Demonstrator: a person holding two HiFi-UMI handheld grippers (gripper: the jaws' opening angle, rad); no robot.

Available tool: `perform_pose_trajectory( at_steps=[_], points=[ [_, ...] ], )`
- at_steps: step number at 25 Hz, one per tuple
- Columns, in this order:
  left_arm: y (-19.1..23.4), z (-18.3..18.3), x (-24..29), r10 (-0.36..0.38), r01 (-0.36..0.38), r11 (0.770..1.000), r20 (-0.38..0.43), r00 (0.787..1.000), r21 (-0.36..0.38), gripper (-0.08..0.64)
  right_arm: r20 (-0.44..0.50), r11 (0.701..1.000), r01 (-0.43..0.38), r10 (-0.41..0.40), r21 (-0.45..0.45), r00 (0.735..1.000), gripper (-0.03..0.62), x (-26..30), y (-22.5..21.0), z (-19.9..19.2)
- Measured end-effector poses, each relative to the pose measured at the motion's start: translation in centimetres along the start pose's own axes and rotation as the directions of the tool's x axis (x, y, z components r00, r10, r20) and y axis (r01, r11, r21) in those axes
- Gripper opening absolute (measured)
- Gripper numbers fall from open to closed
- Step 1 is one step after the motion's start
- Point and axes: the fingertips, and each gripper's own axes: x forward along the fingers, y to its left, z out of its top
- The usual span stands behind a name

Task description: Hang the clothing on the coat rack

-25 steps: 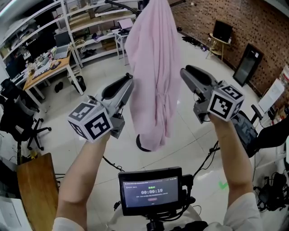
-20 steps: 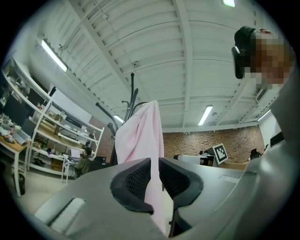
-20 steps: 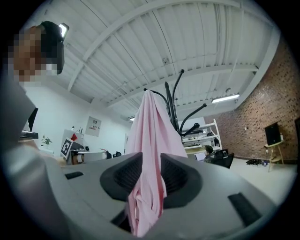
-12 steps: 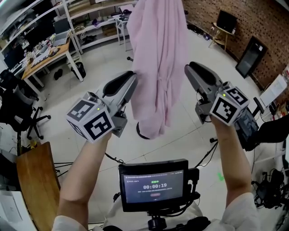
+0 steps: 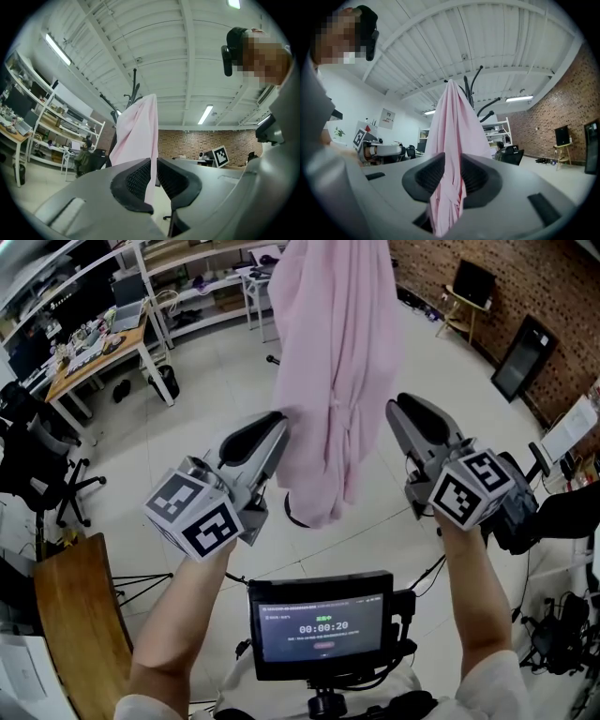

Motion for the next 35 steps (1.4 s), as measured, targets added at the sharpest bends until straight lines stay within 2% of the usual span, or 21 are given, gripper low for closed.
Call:
perform_pose_trajectory(
  at_steps=[5,16,21,27,30,35],
  points=[
    [0.1,-0.9,-0.9,0.011,-0.011,1.0,0.001,1.0,-0.008,0.002,-0.026,1.0,0.013,-0.013,-0.017,1.0,0.091,-0.3,0.6,-1.5],
    [-0.2,-3.2,-2.6,0.029,-0.029,0.999,-0.021,0.999,-0.032,0.001,-0.075,0.999,0.023,-0.025,-0.022,0.997,0.089,-1.4,1.7,-4.5],
    [-0.5,-3.9,-3.5,0.033,-0.035,0.998,-0.039,0.999,-0.05,0.001,-0.103,0.995,0.028,-0.038,-0.097,0.994,0.089,-2.3,3.0,-5.3],
    [-0.9,-4.3,-3.9,0.037,-0.039,0.999,-0.057,0.998,-0.028,0.001,-0.117,0.985,0.045,-0.065,-0.167,0.991,0.089,-3.3,4.1,-5.4],
    [-0.7,-4.8,-4.3,0.044,-0.046,0.998,-0.06,0.997,-0.035,0.001,-0.115,0.986,0.057,-0.076,-0.153,0.991,0.087,-3.6,4.4,-5.8],
    [-0.9,-5.7,-5.1,0.041,-0.045,0.997,-0.077,0.996,-0.059,0.001,-0.12,0.995,0.07,-0.078,-0.07,0.99,0.084,-4.2,5.2,-6.7]
  ],
)
